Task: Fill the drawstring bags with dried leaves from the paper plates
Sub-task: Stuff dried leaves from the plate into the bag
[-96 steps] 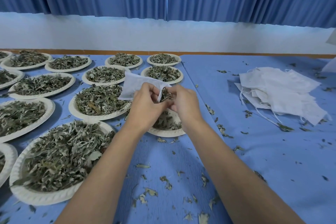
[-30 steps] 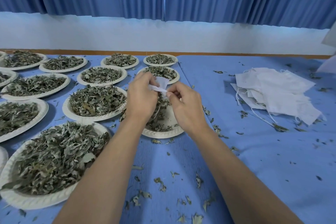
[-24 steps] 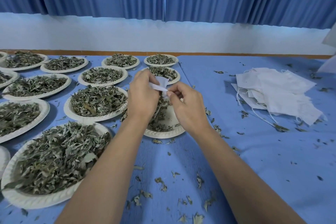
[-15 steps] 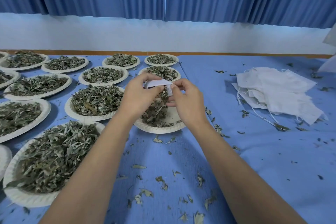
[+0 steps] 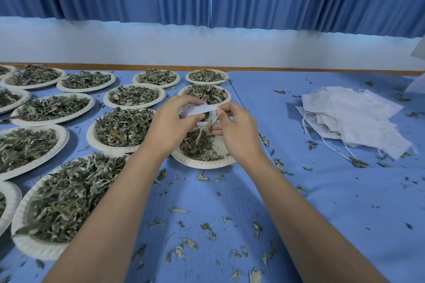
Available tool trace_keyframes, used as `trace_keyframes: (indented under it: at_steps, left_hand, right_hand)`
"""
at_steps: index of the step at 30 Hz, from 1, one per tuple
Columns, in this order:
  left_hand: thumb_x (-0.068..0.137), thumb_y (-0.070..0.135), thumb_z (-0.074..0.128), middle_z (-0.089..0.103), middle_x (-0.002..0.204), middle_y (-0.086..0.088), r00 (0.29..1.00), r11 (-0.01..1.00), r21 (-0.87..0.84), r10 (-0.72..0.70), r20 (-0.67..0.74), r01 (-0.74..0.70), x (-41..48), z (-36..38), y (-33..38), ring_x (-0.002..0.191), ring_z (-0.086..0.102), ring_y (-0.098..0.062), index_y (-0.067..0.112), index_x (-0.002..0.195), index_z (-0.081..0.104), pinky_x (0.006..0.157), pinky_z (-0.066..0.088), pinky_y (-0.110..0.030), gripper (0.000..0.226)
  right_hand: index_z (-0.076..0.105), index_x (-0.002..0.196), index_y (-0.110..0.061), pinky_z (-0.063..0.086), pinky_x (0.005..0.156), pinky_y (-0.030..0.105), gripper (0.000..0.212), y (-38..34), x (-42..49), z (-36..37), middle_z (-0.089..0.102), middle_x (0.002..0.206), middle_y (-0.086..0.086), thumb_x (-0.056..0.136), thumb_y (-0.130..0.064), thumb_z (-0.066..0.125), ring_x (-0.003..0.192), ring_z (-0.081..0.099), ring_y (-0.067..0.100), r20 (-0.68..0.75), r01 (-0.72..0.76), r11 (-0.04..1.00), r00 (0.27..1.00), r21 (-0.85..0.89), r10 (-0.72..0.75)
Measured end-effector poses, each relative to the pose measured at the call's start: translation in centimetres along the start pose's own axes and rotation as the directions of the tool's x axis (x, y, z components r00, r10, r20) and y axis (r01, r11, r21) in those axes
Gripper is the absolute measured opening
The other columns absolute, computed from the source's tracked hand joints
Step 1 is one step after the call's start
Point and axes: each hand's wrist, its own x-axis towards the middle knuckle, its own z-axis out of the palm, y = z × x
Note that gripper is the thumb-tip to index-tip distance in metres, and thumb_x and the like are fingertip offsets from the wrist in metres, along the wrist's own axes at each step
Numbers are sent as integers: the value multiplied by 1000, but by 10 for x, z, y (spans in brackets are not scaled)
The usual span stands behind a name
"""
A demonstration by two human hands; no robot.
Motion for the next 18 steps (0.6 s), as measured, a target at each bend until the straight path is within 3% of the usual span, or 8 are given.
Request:
trace_keyframes:
  at_steps: [2, 4, 6, 11, 14, 16, 18]
  left_hand:
    - [86, 17, 68, 57, 100, 12, 999, 998, 54, 18, -33, -17, 0, 2, -2, 98, 59, -15, 31, 95, 63, 84, 50, -36, 17]
    - [85, 18, 68, 53, 93, 12, 995, 989, 145, 47, -90, -34, 1, 5, -1, 93, 55, -10, 25, 91, 62, 75, 40, -24, 11]
    - [83, 17, 68, 50, 89, 10, 985, 976, 215, 75, -155, -41, 0, 8, 1, 87, 52, -10, 20, 87, 60, 69, 33, -20, 9]
    - [79, 2, 61, 47, 87, -1, 971, 953, 303, 96, -220, -26, -2, 16, 10, 76, 50, -24, 14, 81, 49, 65, 41, -39, 17]
    - [75, -5, 56, 46, 87, -3, 969, 955, 296, 73, -238, 1, 0, 19, 13, 73, 48, -28, 12, 81, 45, 60, 36, -38, 21]
    - [77, -3, 57, 48, 91, -4, 971, 954, 299, 44, -235, 30, 2, 19, 15, 75, 51, -30, 13, 87, 44, 61, 38, -39, 24]
    - [80, 3, 58, 50, 101, -6, 978, 934, 349, -2, -207, 76, 5, 18, 17, 81, 56, -33, 18, 107, 47, 67, 46, -43, 33]
  right_hand:
    - [53, 87, -21, 53, 69, 33, 14, 2, -1, 1, 56, 78, -10, 99, -17, 46, 71, 63, 14, 26, 49, 991, 999, -128, -46]
    - [51, 86, -22, 42, 66, 31, 14, 3, -3, 1, 53, 74, -13, 99, -18, 46, 69, 52, 7, 58, 126, 962, 992, -243, -115]
    - [50, 85, -20, 35, 63, 28, 14, 3, -4, 1, 50, 73, -13, 98, -16, 46, 68, 46, 4, 85, 176, 957, 983, -233, -160]
    - [54, 87, -9, 36, 65, 25, 12, -2, -10, -1, 49, 74, -10, 97, -10, 46, 69, 45, 9, 110, 252, 956, 965, -150, -237]
    - [56, 87, -7, 37, 65, 22, 11, -4, -14, 0, 52, 74, -6, 96, -7, 49, 71, 46, 9, 104, 266, 960, 961, -82, -257]
    - [56, 85, -8, 38, 65, 20, 12, -3, -14, -1, 53, 73, -7, 95, -7, 50, 70, 47, 8, 103, 265, 962, 961, -59, -258]
    - [58, 85, -11, 40, 65, 21, 12, -1, -13, -3, 56, 74, -7, 95, -8, 51, 71, 50, 8, 102, 257, 964, 963, -61, -250]
